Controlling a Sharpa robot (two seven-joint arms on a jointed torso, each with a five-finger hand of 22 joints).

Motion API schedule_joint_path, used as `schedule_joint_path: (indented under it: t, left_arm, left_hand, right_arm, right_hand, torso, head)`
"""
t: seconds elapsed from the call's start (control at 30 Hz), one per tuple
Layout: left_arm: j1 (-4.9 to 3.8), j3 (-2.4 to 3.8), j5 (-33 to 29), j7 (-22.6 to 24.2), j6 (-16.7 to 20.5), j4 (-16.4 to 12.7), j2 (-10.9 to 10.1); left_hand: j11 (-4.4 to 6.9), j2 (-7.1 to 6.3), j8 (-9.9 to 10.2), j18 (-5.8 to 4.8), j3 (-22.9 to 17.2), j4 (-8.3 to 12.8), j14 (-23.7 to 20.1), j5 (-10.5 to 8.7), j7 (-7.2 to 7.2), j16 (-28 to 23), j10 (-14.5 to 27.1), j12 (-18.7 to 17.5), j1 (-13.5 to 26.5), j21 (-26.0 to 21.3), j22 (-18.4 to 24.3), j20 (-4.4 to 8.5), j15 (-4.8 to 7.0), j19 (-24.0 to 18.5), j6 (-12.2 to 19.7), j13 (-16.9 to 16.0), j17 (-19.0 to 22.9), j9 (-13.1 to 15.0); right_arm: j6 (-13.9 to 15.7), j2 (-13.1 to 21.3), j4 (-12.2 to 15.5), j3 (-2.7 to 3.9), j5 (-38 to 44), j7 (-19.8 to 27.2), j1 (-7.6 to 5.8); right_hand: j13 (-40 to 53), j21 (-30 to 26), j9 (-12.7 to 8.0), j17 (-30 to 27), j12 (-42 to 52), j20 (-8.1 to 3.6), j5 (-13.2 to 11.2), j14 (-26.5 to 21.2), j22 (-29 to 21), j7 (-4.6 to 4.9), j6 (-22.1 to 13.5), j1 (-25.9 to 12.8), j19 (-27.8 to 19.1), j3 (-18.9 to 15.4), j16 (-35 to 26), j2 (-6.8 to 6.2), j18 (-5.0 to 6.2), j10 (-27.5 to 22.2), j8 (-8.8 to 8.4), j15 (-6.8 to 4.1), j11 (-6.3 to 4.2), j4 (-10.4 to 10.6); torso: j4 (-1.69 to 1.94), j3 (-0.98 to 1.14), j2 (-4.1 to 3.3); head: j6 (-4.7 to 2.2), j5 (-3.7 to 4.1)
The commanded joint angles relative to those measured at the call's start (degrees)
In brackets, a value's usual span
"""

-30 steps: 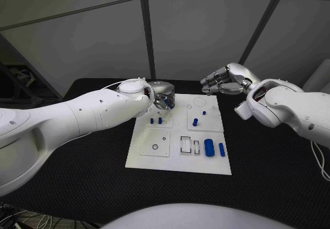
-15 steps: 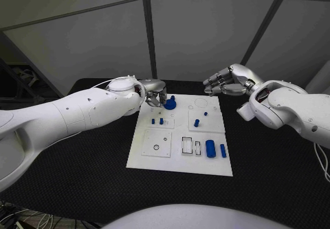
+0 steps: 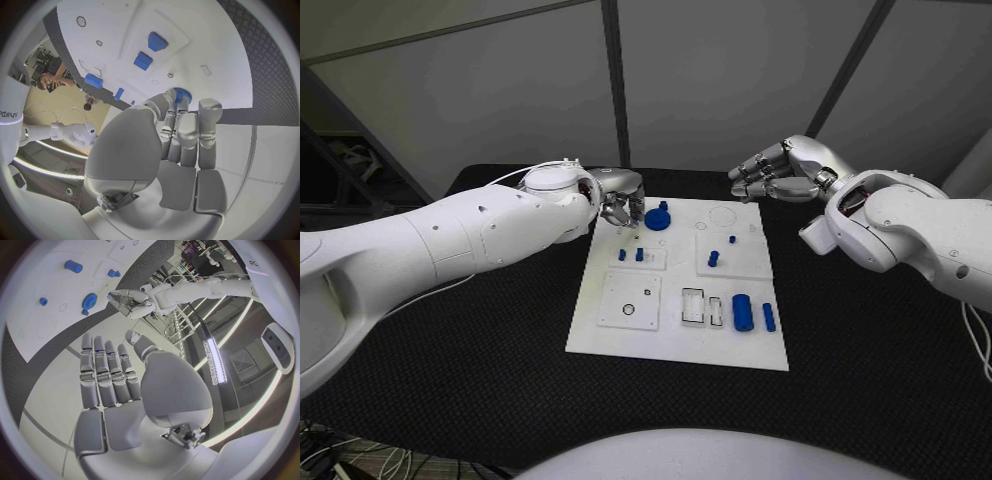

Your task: Assemble the parts on the task board

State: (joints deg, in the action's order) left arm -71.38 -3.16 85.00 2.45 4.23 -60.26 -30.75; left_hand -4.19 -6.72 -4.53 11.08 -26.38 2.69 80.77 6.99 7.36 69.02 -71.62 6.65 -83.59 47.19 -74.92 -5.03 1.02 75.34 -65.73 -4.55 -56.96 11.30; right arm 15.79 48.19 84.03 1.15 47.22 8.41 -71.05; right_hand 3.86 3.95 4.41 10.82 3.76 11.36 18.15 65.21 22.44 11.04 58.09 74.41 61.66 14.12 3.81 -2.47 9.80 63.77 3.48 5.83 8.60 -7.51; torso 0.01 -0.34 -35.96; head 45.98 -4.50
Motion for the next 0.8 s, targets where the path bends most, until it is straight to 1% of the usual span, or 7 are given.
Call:
schedule_joint_path:
  t: [0.03, 0.23, 0.47, 0.67, 0.8]
  left_arm:
    - [-0.08, 0.07, -0.46, -0.36, -1.06, -0.26, -0.22]
    - [-0.07, 0.06, -0.87, -0.11, -1.9, -0.67, -0.45]
    - [0.05, 0.05, -1.18, 0.06, -2.41, -0.76, -0.33]
    - [0.5, 0.04, -1.25, 0.11, -3.14, -0.57, -0.13]
    - [0.7, 0.04, -1.26, 0.1, -3.46, -0.53, -0.09]
  left_hand:
    - [0.76, 0.01, -0.17, -3.65, 0.3, 0.02, -0.05, 0.08, 0.01, -0.26, -0.97, 0.16, 0.64, -0.26, -5.27, 0.0, 0.0, -0.04, -0.39, 0.06, 0.06, -0.06]
    - [0.76, 0.03, -0.14, -3.66, 0.35, -0.01, -0.07, 0.01, 0.0, -0.34, -0.95, 0.14, 0.74, -0.27, -5.25, 0.0, -0.01, -0.05, -0.4, 0.07, 0.18, -0.08]
    - [0.77, 0.05, -0.12, -3.64, 0.38, -0.03, -0.08, -0.04, -0.01, -0.39, -0.94, 0.12, 0.79, -0.41, -5.21, -0.01, -0.01, -0.1, -0.39, 0.08, 0.27, -0.09]
    - [0.77, 0.06, -0.09, -3.63, 0.42, -0.03, -0.11, -0.14, -0.02, -0.47, -0.92, 0.1, 0.85, -0.45, -5.19, -0.02, -0.02, -0.12, -0.38, 0.09, 0.4, -0.12]
    - [0.77, 0.06, -0.09, -3.63, 0.42, -0.03, -0.11, -0.14, -0.02, -0.47, -0.92, 0.1, 0.85, -0.45, -5.19, -0.02, -0.02, -0.12, -0.38, 0.09, 0.4, -0.12]
  right_arm:
    - [-0.35, -0.09, -0.01, 0.04, 0.07, 0.74, -0.12]
    - [-0.37, -0.17, -0.08, 0.04, 0.07, 0.76, -0.12]
    - [-0.43, -0.29, -0.16, 0.04, 0.07, 0.77, -0.12]
    - [-0.46, -0.31, -0.19, 0.04, 0.07, 0.77, -0.11]
    - [-0.47, -0.31, -0.2, 0.04, 0.07, 0.78, -0.11]
  right_hand:
    - [-0.09, -0.25, -0.07, -0.05, -0.04, 0.05, 0.38, 0.13, -0.05, -0.12, 0.04, 0.22, 0.41, -0.1, -0.21, 0.04, 0.29, -0.28, 0.17, 0.25, -0.2, 0.34]
    - [-0.09, -0.25, -0.07, -0.05, -0.04, 0.05, 0.38, 0.13, -0.05, -0.12, 0.04, 0.22, 0.41, -0.1, -0.21, 0.04, 0.29, -0.28, 0.17, 0.25, -0.2, 0.34]
    - [-0.09, -0.25, -0.07, -0.08, -0.05, 0.05, 0.39, 0.14, -0.1, -0.13, 0.02, 0.24, 0.41, -0.08, -0.22, 0.02, 0.29, -0.29, 0.16, 0.25, -0.2, 0.36]
    - [-0.09, -0.25, -0.07, -0.08, -0.05, 0.05, 0.39, 0.14, -0.1, -0.13, 0.02, 0.24, 0.41, -0.08, -0.22, 0.02, 0.29, -0.29, 0.16, 0.25, -0.2, 0.36]
    - [-0.09, -0.25, -0.07, -0.08, -0.05, 0.05, 0.39, 0.14, -0.1, -0.13, 0.02, 0.24, 0.41, -0.08, -0.22, 0.02, 0.29, -0.29, 0.16, 0.25, -0.2, 0.36]
  torso:
    - [-0.03, 0.04, -0.02]
    - [0.01, 0.08, -0.03]
    - [-0.03, 0.03, 0.0]
    - [-0.07, 0.02, 0.0]
    - [-0.02, 0.03, -0.01]
  head:
    - [0.06, -0.03]
    - [0.16, -0.13]
    - [0.15, -0.16]
    - [0.21, -0.1]
    - [0.25, -0.03]
